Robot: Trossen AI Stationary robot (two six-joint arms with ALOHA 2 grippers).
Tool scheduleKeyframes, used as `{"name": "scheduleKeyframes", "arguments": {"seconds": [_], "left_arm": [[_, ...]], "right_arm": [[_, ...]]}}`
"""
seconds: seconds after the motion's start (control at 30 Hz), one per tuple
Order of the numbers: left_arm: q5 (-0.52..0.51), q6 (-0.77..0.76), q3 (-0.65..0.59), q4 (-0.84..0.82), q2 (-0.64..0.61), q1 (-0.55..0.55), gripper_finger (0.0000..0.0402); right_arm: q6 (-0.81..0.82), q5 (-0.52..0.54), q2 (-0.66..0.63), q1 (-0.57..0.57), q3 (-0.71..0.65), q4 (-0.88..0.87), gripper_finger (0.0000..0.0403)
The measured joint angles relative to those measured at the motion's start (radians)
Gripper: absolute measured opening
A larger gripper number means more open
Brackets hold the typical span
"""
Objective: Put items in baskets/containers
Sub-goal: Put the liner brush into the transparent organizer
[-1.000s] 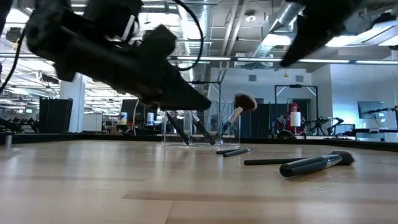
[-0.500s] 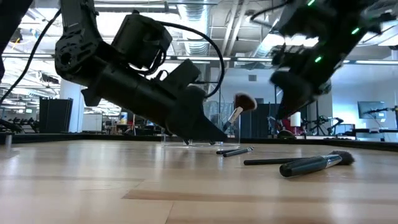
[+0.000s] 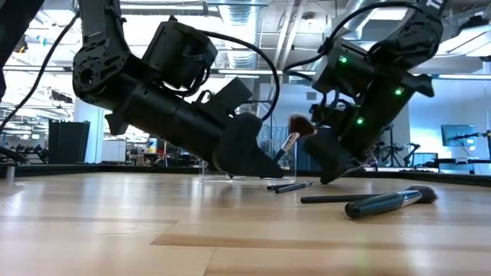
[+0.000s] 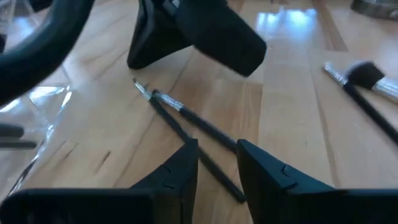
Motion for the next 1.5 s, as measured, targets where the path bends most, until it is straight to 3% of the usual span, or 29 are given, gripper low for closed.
{"name": "scheduleKeyframes", "arguments": {"seconds": [0.3, 0.5, 0.9, 1.3, 1.5], "left_arm": [[-0.015, -0.052, 0.006, 0.001, 0.033, 0.038, 0.0118], [-0.013, -0.083, 0.009, 0.023, 0.066, 0.041, 0.0119], [-0.018, -0.103, -0.028, -0.006, -0.092, 0.000, 0.0120], [-0.023, -0.130, 0.045, 0.012, 0.067, -0.017, 0.0120], [-0.021, -0.129, 0.053, -0.018, 0.072, -0.016, 0.0120]], "right_arm": [[0.003, -0.035, 0.019, 0.036, 0.035, 0.020, 0.0004], [-0.002, -0.113, 0.019, 0.060, 0.064, 0.026, 0.0001], [-0.001, -0.159, 0.021, 0.101, 0.066, 0.050, 0.0000], [-0.007, -0.180, 0.022, 0.100, 0.065, 0.078, 0.0000], [-0.019, -0.181, 0.022, 0.099, 0.066, 0.075, 0.0000]]}}
